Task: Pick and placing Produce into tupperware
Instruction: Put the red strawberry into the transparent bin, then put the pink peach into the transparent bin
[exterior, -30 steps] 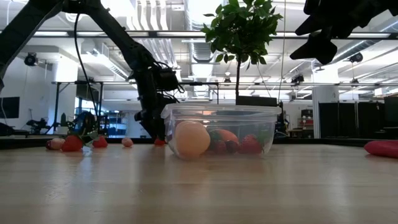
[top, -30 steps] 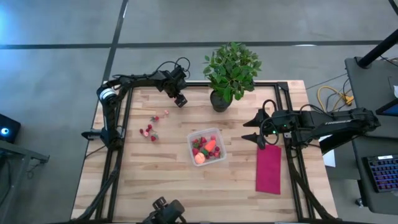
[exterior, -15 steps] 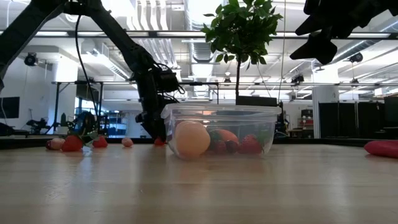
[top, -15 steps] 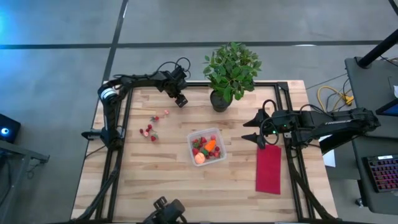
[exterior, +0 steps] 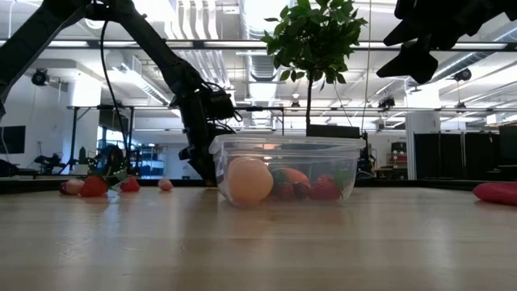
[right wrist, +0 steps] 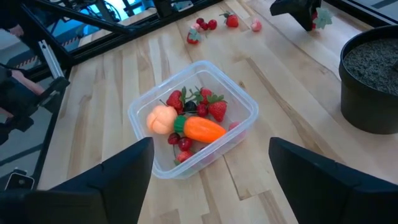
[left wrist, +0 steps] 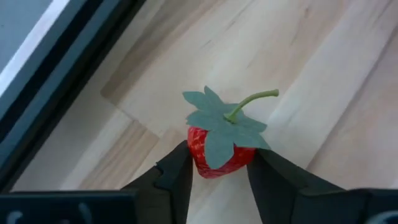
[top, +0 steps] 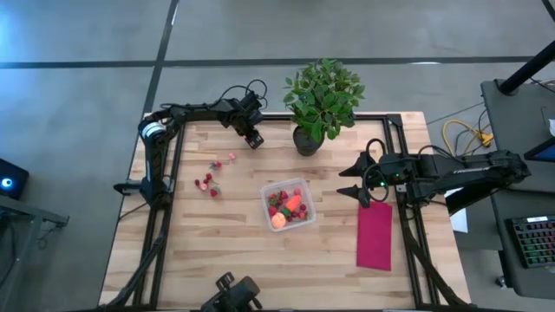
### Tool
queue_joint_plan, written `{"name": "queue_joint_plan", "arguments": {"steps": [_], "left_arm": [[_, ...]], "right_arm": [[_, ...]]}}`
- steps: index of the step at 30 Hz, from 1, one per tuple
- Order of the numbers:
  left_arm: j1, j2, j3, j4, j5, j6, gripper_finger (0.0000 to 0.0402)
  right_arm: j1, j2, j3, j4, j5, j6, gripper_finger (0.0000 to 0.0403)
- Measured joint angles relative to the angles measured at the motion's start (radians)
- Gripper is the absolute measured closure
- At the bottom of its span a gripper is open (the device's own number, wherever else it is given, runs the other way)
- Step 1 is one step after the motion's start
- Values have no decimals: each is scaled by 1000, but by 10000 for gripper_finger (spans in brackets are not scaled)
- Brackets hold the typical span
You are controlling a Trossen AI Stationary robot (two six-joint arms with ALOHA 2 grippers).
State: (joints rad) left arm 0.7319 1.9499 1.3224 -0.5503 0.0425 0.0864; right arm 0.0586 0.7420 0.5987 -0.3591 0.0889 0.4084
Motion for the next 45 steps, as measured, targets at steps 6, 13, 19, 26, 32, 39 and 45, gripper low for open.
{"name": "queue_joint_plan", "arguments": {"steps": [6, 13, 19, 26, 32, 39, 45], "left_arm": [[-5, 0, 9, -16, -2, -2, 286], [-85, -121, 30, -149, 187, -16, 287], [-292, -331, 11, -129, 379, -189, 287], [-613, -405, -17, -31, 313, -332, 278], [-769, -295, -14, 2, 86, -539, 235], [-777, -261, -7, -45, -2, -745, 172], [-738, -346, -6, -377, -288, -969, 154]], "right_arm": [[0, 0, 0, 0, 0, 0, 95], [0, 0, 0, 0, 0, 0, 90], [0, 0, 0, 0, 0, 0, 96], [0, 0, 0, 0, 0, 0, 91], [0, 0, 0, 0, 0, 0, 92], [0, 0, 0, 0, 0, 0, 95], [0, 0, 0, 0, 0, 0, 90]]}}
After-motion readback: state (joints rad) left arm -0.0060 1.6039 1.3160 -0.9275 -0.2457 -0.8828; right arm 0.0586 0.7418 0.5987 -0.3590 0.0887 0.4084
